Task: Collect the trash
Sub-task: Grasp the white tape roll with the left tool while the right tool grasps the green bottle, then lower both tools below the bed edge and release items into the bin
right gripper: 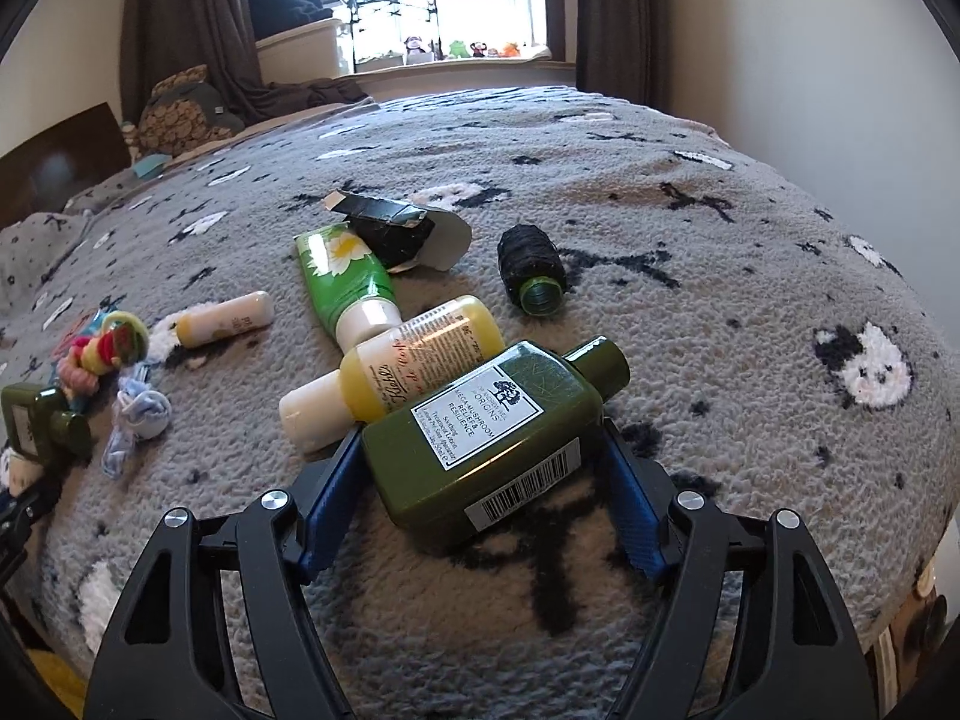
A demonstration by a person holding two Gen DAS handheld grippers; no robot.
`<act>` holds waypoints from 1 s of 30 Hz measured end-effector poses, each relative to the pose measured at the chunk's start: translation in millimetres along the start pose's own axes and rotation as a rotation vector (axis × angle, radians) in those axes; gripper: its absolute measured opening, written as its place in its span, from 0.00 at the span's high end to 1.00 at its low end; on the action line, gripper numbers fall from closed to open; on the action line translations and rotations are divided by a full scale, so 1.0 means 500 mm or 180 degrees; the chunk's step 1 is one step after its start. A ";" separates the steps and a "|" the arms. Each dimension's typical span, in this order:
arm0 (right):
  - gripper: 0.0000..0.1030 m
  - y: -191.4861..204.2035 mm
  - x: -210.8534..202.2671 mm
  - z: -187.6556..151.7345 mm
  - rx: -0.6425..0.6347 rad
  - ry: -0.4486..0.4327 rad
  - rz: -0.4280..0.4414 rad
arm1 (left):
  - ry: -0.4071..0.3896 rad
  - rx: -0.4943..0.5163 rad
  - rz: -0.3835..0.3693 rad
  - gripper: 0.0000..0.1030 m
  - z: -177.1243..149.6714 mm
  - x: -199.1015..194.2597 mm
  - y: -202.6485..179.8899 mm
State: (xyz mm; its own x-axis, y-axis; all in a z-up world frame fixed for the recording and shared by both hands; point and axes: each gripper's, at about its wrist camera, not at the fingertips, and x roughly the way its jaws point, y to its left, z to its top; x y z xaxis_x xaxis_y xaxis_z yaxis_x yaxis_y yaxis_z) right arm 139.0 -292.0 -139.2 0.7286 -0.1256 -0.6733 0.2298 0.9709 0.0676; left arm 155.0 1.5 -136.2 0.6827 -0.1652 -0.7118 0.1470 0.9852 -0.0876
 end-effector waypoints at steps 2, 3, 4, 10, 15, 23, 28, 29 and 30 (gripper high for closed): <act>0.28 0.000 -0.010 -0.002 -0.0006 -0.0012 0.0040 | -0.0004 -0.0014 -0.0043 0.70 0.000 -0.002 0.005; 0.28 0.003 -0.015 -0.003 -0.0016 -0.0016 0.0051 | -0.0005 -0.0014 -0.0059 0.70 0.000 -0.002 0.007; 0.28 0.006 -0.023 -0.006 -0.0037 -0.0021 0.0074 | -0.0007 -0.0008 -0.0063 0.70 0.000 -0.003 0.007; 0.28 0.028 -0.075 -0.023 -0.0159 -0.0102 0.0216 | -0.0042 0.0066 -0.0036 0.71 -0.008 -0.025 -0.003; 0.28 0.044 -0.154 -0.029 -0.0266 -0.0277 0.0322 | -0.0185 0.0172 -0.0032 0.71 -0.021 -0.096 -0.024; 0.28 0.047 -0.271 -0.069 -0.0308 -0.0403 0.0181 | -0.0312 0.0273 0.0071 0.71 -0.061 -0.197 -0.054; 0.28 0.044 -0.321 -0.114 -0.0416 -0.0407 0.0187 | -0.0235 0.0294 -0.0036 0.71 -0.107 -0.234 -0.056; 0.28 0.045 -0.326 -0.126 -0.0440 -0.0381 0.0221 | -0.0215 0.0298 -0.0063 0.71 -0.118 -0.240 -0.055; 0.28 0.045 -0.330 -0.140 -0.0468 -0.0337 0.0272 | -0.0191 0.0303 -0.0086 0.71 -0.128 -0.244 -0.054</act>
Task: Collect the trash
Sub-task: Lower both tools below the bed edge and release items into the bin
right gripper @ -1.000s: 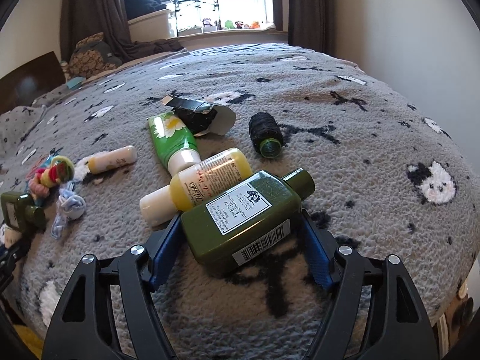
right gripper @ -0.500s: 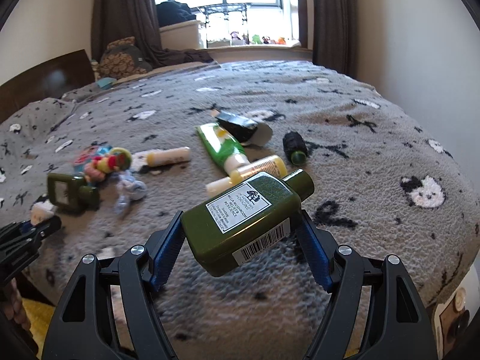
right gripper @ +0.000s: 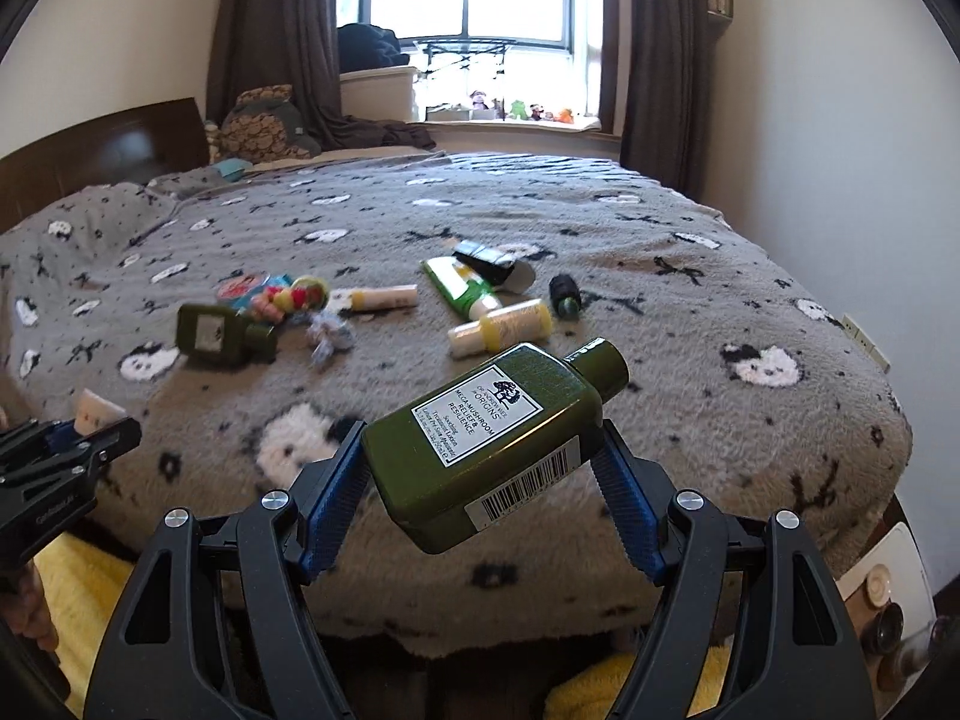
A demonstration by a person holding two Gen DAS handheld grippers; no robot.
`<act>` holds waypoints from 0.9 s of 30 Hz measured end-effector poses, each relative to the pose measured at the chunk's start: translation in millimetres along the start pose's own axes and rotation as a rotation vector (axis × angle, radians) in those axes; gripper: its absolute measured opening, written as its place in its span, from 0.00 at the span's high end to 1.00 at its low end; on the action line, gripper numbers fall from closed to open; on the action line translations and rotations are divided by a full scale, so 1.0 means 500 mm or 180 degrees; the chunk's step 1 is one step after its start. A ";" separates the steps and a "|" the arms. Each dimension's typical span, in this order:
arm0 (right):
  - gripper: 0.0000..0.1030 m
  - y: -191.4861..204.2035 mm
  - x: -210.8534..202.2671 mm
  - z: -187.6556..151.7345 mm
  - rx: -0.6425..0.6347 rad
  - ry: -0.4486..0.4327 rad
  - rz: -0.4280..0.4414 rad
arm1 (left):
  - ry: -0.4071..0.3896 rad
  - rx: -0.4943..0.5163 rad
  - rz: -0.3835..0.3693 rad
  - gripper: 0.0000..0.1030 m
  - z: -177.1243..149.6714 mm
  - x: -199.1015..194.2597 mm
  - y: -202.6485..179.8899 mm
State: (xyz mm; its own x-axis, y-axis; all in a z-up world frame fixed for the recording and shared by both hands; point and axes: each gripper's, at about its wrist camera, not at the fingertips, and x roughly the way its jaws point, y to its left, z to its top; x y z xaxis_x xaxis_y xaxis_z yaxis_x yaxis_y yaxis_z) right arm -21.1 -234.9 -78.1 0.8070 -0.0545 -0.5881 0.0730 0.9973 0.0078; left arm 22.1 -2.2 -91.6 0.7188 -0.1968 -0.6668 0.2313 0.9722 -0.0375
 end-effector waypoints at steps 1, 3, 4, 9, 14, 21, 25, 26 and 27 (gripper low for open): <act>0.28 0.005 -0.003 -0.014 -0.0019 0.0059 0.0077 | 0.0040 0.0011 -0.0029 0.71 -0.014 -0.005 -0.002; 0.28 0.012 -0.002 -0.040 -0.0033 0.0195 0.0243 | 0.0145 0.0034 -0.0084 0.71 -0.046 -0.008 -0.007; 0.28 0.016 0.004 -0.058 -0.0040 0.0291 0.0346 | 0.0189 0.0045 -0.0103 0.71 -0.059 -0.008 -0.008; 0.28 0.048 0.050 -0.126 -0.0107 0.0744 0.0700 | 0.0590 0.0109 -0.0257 0.71 -0.142 0.027 -0.015; 0.28 0.079 0.115 -0.184 -0.0019 0.1191 0.0973 | 0.0942 0.0163 -0.0340 0.71 -0.206 0.079 -0.021; 0.28 0.106 0.195 -0.253 0.0066 0.1626 0.0967 | 0.1488 0.0151 -0.0462 0.71 -0.279 0.183 -0.032; 0.28 0.116 0.234 -0.287 0.0135 0.1820 0.0933 | 0.1766 0.0074 -0.0503 0.71 -0.316 0.235 -0.029; 0.28 0.116 0.240 -0.293 0.0157 0.1854 0.0931 | 0.1806 0.0064 -0.0479 0.71 -0.325 0.245 -0.027; 0.28 0.116 0.247 -0.299 0.0184 0.1887 0.0929 | 0.1832 0.0057 -0.0461 0.70 -0.332 0.250 -0.026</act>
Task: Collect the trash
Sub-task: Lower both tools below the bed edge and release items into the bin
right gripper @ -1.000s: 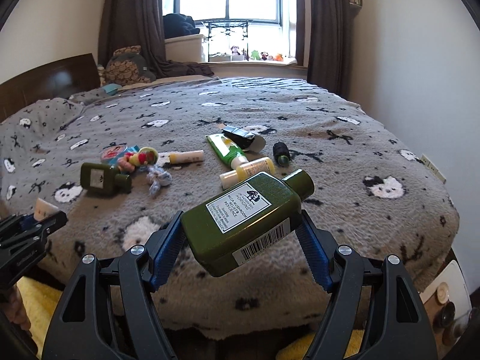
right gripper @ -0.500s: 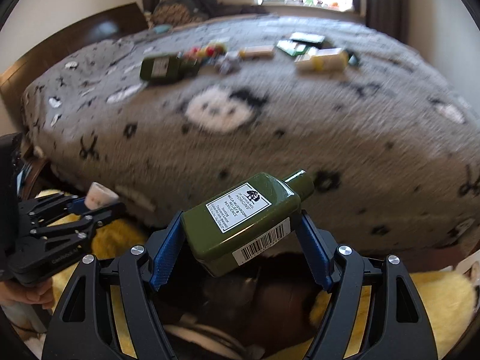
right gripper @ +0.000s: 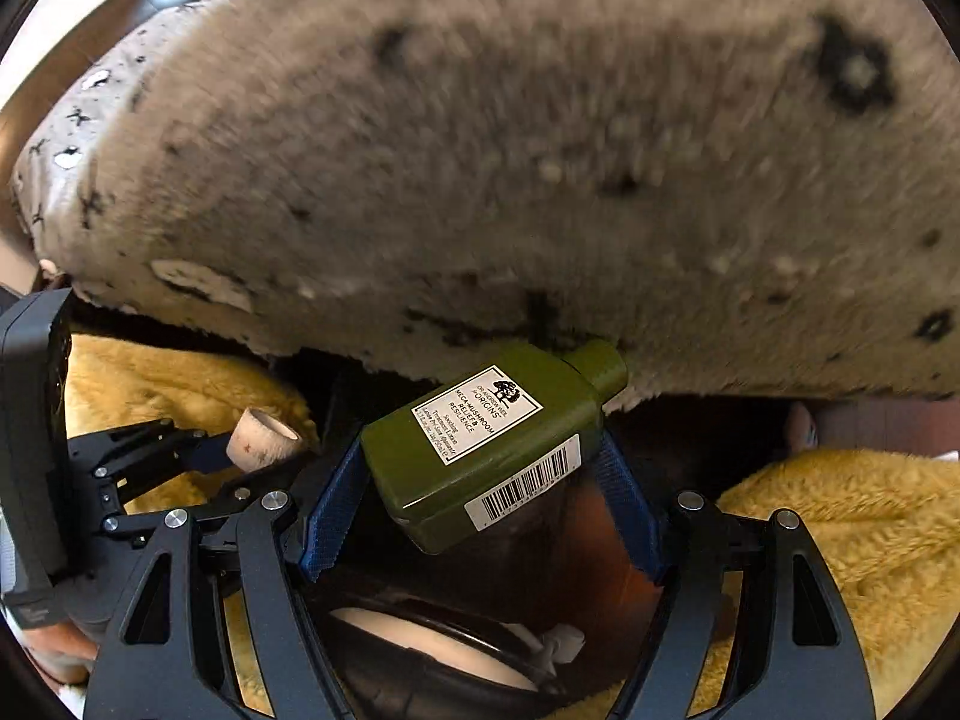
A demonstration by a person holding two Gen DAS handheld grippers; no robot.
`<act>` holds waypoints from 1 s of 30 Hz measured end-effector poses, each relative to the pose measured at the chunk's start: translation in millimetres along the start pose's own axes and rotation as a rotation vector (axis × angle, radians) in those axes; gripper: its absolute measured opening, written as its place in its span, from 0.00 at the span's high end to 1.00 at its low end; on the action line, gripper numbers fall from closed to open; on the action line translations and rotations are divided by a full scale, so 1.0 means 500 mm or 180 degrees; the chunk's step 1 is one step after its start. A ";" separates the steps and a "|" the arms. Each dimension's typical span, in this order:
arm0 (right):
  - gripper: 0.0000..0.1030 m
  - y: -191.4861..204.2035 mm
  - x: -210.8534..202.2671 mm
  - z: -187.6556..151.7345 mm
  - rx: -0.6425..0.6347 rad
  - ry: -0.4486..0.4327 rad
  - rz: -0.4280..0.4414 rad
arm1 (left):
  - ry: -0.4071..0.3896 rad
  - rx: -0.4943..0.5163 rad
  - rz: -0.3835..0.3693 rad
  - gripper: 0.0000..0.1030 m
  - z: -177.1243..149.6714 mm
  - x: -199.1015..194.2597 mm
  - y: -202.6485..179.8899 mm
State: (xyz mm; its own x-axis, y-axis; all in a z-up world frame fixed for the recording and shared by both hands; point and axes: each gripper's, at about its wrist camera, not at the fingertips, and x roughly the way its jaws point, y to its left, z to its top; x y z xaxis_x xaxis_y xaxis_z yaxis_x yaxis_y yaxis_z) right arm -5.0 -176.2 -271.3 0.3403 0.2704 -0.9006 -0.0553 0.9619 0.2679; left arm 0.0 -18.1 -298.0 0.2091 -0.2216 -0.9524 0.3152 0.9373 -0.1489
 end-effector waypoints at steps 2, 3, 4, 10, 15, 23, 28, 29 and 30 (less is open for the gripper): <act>0.28 -0.013 0.018 0.000 0.0060 0.0059 0.0000 | 0.0073 -0.0030 0.0028 0.70 -0.003 0.018 0.008; 0.28 -0.015 0.025 -0.001 0.0082 0.0086 0.0005 | 0.0111 -0.0042 0.0027 0.70 -0.005 0.026 0.011; 0.28 -0.015 0.031 -0.003 0.0100 0.0117 0.0016 | 0.0132 -0.0050 0.0023 0.70 -0.008 0.030 0.015; 0.27 -0.008 0.048 -0.004 0.0044 0.0201 0.0048 | 0.0187 -0.0068 0.0022 0.66 -0.008 0.045 0.016; 0.21 -0.012 0.033 0.000 0.0059 0.0130 -0.0009 | 0.0156 -0.0100 0.0036 0.51 -0.005 0.041 0.021; 0.21 -0.043 -0.021 0.015 0.0072 -0.0105 -0.0154 | -0.0019 -0.0115 0.0106 0.32 0.009 -0.009 0.012; 0.21 -0.038 -0.101 0.034 -0.0084 -0.0511 -0.0367 | -0.0295 -0.0064 0.0212 0.25 0.020 -0.069 0.022; 0.21 -0.035 -0.121 0.039 -0.0125 -0.0614 -0.0431 | -0.0375 -0.0039 0.0232 0.23 0.024 -0.089 0.023; 0.21 -0.033 -0.143 0.044 -0.0161 -0.0725 -0.0483 | -0.0449 -0.0019 0.0248 0.21 0.029 -0.113 0.017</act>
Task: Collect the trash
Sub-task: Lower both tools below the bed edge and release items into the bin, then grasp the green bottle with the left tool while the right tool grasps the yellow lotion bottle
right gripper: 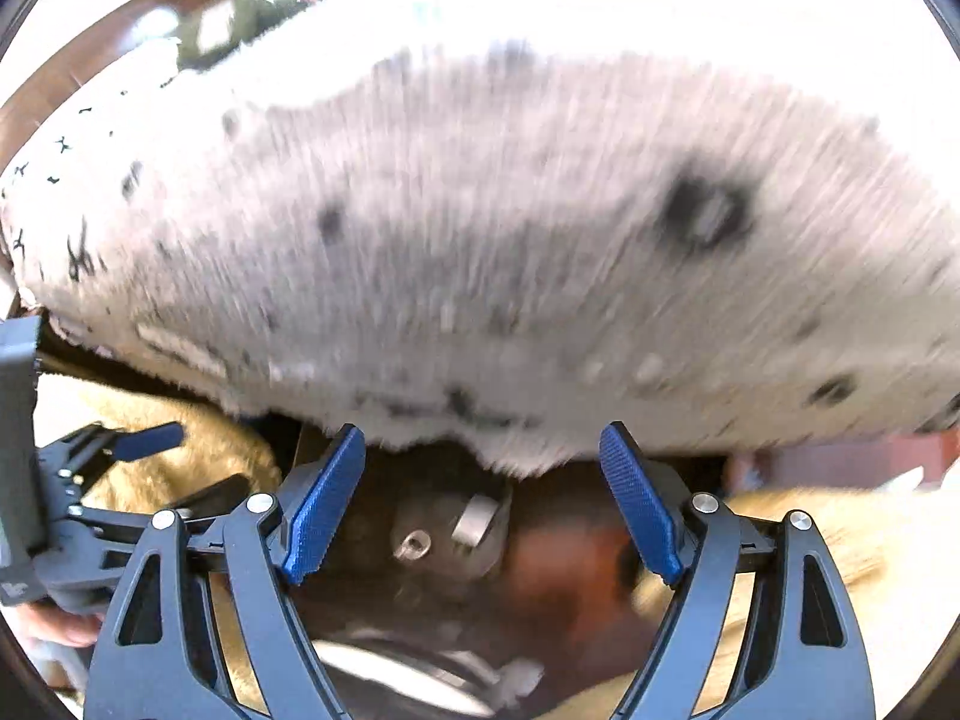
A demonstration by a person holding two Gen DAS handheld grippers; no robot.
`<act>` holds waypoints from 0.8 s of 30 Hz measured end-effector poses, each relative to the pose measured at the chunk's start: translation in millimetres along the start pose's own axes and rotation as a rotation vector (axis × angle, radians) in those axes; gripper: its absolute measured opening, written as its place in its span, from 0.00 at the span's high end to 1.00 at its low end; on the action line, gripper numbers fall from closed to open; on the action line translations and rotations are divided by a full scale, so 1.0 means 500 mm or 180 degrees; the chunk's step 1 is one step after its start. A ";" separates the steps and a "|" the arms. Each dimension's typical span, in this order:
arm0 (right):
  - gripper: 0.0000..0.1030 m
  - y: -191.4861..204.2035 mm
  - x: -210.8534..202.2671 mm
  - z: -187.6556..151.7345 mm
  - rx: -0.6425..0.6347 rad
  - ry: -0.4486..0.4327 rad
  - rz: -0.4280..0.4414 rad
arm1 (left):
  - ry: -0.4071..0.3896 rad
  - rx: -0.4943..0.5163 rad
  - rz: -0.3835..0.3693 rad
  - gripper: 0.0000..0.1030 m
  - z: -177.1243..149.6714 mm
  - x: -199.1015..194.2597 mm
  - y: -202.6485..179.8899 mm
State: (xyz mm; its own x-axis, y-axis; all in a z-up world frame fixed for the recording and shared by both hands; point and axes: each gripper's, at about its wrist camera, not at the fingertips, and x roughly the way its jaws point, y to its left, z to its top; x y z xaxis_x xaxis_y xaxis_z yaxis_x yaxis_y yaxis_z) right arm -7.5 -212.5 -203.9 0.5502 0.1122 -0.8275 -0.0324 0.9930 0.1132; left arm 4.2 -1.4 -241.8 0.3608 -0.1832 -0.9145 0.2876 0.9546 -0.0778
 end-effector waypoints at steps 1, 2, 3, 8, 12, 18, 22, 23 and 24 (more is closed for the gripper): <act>0.21 -0.004 -0.024 0.015 -0.0015 -0.0136 -0.0051 | -0.0101 0.0018 0.0017 0.20 0.010 -0.024 0.001; 0.21 -0.008 -0.041 0.026 -0.0010 -0.0235 -0.0082 | -0.0209 0.0032 0.0035 0.19 0.020 -0.048 0.002; 0.20 -0.016 -0.062 0.041 0.0008 -0.0361 -0.0112 | -0.0284 0.0039 0.0052 0.17 0.028 -0.064 0.003; 0.09 -0.047 -0.102 0.099 0.0055 -0.0680 -0.0310 | -0.0734 0.0087 0.0145 0.12 0.088 -0.149 0.016; 0.05 -0.071 -0.102 0.151 0.0103 -0.0775 -0.0432 | -0.0922 0.0046 0.0283 0.09 0.145 -0.174 0.026; 0.05 -0.114 -0.088 0.221 0.0292 -0.0845 -0.0447 | -0.1013 -0.0115 0.0372 0.09 0.227 -0.157 0.052; 0.05 -0.127 -0.063 0.257 0.0346 -0.0832 -0.0472 | -0.1007 -0.0175 0.0450 0.09 0.252 -0.137 0.068; 0.05 -0.127 -0.055 0.267 0.0348 -0.0823 -0.0483 | -0.1005 -0.0191 0.0465 0.09 0.261 -0.128 0.071; 0.03 -0.127 -0.047 0.275 0.0345 -0.0817 -0.0487 | -0.1012 -0.0203 0.0473 0.09 0.269 -0.125 0.076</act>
State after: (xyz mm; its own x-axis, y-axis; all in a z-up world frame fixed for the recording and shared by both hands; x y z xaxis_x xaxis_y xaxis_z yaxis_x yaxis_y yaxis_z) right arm 96.2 -283.1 -116.2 0.7348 -0.0645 -0.6752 0.1485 0.9866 0.0673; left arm 111.9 14.9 -134.3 0.6554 -0.0956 -0.7492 0.1588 0.9872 0.0129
